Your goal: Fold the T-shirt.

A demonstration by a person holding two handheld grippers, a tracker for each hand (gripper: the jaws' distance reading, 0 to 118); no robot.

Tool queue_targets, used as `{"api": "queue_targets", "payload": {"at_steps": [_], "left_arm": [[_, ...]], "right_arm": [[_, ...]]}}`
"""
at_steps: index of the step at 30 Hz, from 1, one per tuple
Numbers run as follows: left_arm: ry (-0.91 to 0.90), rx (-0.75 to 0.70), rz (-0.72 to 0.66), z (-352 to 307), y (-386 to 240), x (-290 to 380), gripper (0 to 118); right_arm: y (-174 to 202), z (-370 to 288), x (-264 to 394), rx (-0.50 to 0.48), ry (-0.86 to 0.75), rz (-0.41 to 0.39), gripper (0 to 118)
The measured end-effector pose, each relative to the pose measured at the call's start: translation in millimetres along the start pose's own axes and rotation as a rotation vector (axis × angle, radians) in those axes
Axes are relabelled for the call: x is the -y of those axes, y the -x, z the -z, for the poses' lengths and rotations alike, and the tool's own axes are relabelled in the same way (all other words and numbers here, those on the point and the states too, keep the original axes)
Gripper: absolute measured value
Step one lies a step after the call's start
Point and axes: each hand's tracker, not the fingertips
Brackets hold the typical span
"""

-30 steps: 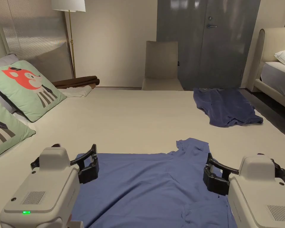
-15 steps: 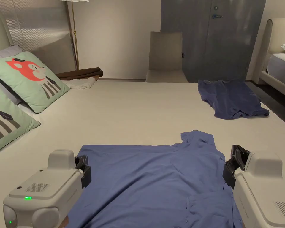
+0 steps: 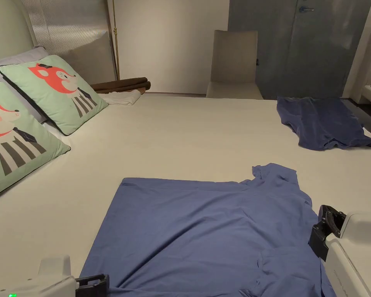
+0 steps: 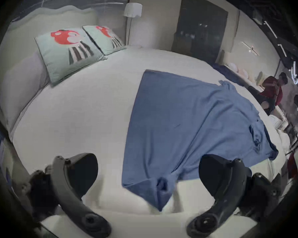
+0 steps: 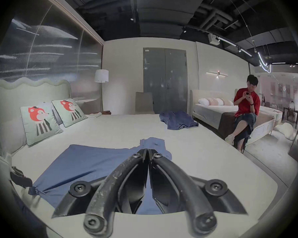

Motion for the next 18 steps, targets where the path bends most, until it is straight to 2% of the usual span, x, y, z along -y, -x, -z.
{"api": "queue_targets", "payload": {"at_steps": [3,4,5,6,7,9,12,13,14,15,16,17,18], "left_arm": [[0.084,-0.029,0.031,13,-4,10,111],[0.087,-0.018,0.035,17,-6,13,101],[0.088,-0.008,0.038,20,-7,16,82],[0.11,0.007,0.048,24,-9,17,54],[0.104,0.029,0.051,23,-13,18,32],[0.065,0.058,0.067,16,-18,11,7],[-0.016,0.033,0.118,5,-30,1,7],[-0.036,0.035,0.122,1,-32,-3,7],[-0.047,0.045,0.113,-3,-34,-6,7],[-0.061,0.055,0.104,-6,-35,-10,7],[-0.078,0.067,0.092,-9,-35,-13,7],[-0.086,0.076,0.089,-11,-35,-15,7],[-0.089,0.081,0.087,-12,-35,-17,7]], "right_arm": [[-1,0,1,-0.005,0.008,0.003,0],[-2,0,0,-0.005,0.01,0.003,0],[-2,-1,0,-0.004,0.009,0.001,0],[-4,-3,1,-0.002,0.008,0.0,0],[-5,-4,1,0.0,0.009,0.002,0],[-10,-4,3,0.006,0.018,0.005,0],[-20,-5,14,0.02,0.067,0.021,0],[-24,-5,22,0.023,0.101,0.031,4],[-29,-4,31,0.031,0.144,0.037,14],[-33,-3,40,0.029,0.191,0.035,32],[-37,1,52,0.021,0.255,0.034,68],[-41,3,63,0.02,0.322,0.032,89],[-43,4,75,0.026,0.371,0.035,103]]}}
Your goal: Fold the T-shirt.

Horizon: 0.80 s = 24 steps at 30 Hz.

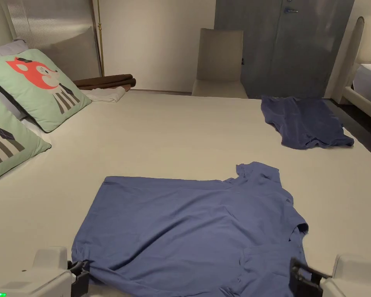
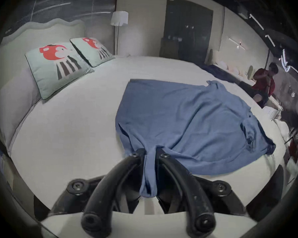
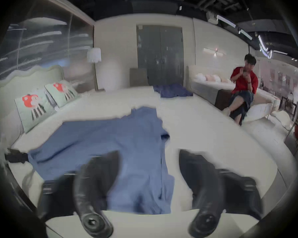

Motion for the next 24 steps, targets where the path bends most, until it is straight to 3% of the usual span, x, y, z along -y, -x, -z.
{"api": "queue_targets", "payload": {"at_steps": [1,9,10,11,13,24], "left_arm": [[-0.003,0.0,-0.001,-1,-1,-1,7],[0.015,0.002,-0.017,-6,-6,2,7],[0.021,-0.001,-0.016,-6,-6,3,7],[0.025,-0.003,-0.019,-6,-5,5,7],[0.03,0.004,-0.034,-6,-3,6,7],[-0.017,-0.002,-0.029,15,-1,-40,7]], "right_arm": [[-2,3,11,0.003,0.034,0.004,108],[-4,19,55,-0.026,0.17,-0.006,106],[-6,21,56,-0.037,0.181,-0.002,95],[-7,22,57,-0.047,0.191,0.005,74],[-7,22,58,-0.089,0.209,0.021,7],[0,28,-25,-0.069,-0.007,-0.001,6]]}}
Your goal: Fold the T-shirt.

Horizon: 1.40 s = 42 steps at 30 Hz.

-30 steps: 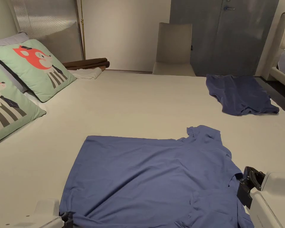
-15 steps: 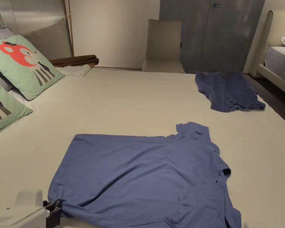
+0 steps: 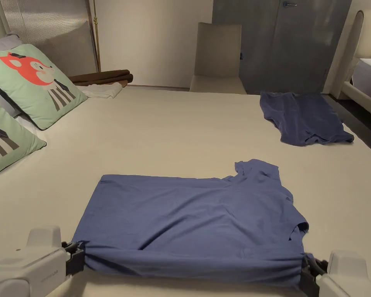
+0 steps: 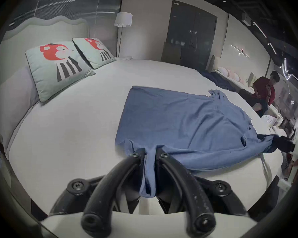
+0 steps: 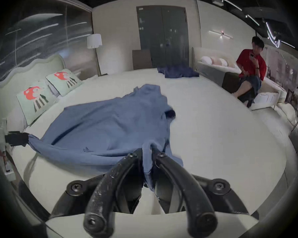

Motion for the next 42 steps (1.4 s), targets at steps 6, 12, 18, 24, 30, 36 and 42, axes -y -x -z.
{"api": "queue_targets", "payload": {"at_steps": [6,12,18,24,30,36,42], "left_arm": [[0.012,-0.013,0.041,44,0,-49,7],[0.058,-0.023,0.046,108,0,-76,7],[0.152,-0.037,-0.024,172,8,-80,7],[0.148,-0.032,-0.086,190,16,-66,11],[0.022,-0.025,-0.078,159,9,-80,104],[-0.236,0.023,0.036,78,-27,-100,108],[-0.449,0.043,0.106,3,-66,-79,107]], "right_arm": [[5,54,-51,-0.003,-0.014,-0.037,6],[8,122,-77,0.036,0.051,-0.088,6],[6,183,-79,0.07,0.111,-0.093,6],[6,206,-61,0.089,0.179,-0.056,6],[6,169,-77,0.084,0.073,0.005,87],[18,77,-109,0.054,-0.2,-0.011,105],[37,-9,-102,0.056,-0.387,-0.055,112]]}}
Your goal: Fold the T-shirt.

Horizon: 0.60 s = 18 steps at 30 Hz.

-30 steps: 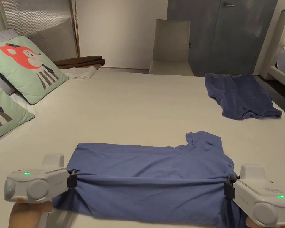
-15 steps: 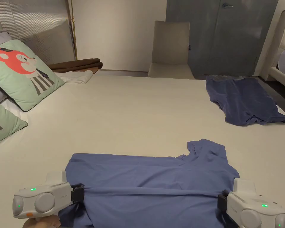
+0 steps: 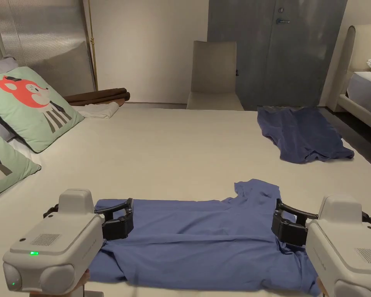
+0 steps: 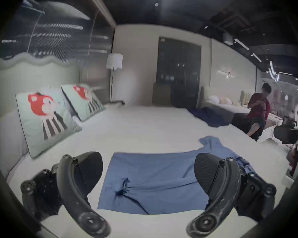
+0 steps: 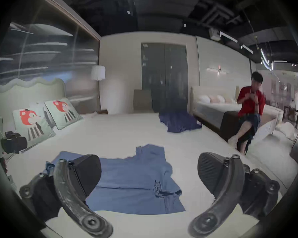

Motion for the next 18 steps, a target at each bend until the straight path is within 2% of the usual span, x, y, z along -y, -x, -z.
{"api": "queue_targets", "payload": {"at_steps": [2,3,4,5,6,7,8,13,18], "left_arm": [[-0.042,0.01,0.037,-18,-9,4,104],[-0.039,0.003,0.039,-24,-13,6,98],[-0.037,0.003,0.047,-29,-15,9,81],[-0.035,-0.004,0.053,-32,-17,12,55],[-0.026,-0.007,0.055,-33,-18,16,21],[-0.009,0.0,0.047,-36,-13,17,0],[0.035,0.054,0.024,-37,-9,19,0],[0.2,-0.006,-0.017,-22,15,32,0],[0.385,0.009,-0.065,16,53,46,0]], "right_arm": [[2,-21,2,-0.016,-0.032,-0.009,112],[3,-27,4,-0.015,-0.036,-0.016,111],[7,-31,6,-0.012,-0.034,-0.016,108],[8,-37,9,-0.01,-0.035,-0.014,98],[8,-41,11,-0.01,-0.036,-0.013,77],[8,-43,14,-0.005,-0.033,-0.012,32],[9,-44,18,-0.003,-0.021,-0.01,0],[5,-42,32,0.0,0.022,-0.005,0],[-1,-29,42,-0.004,0.082,0.013,0]]}}
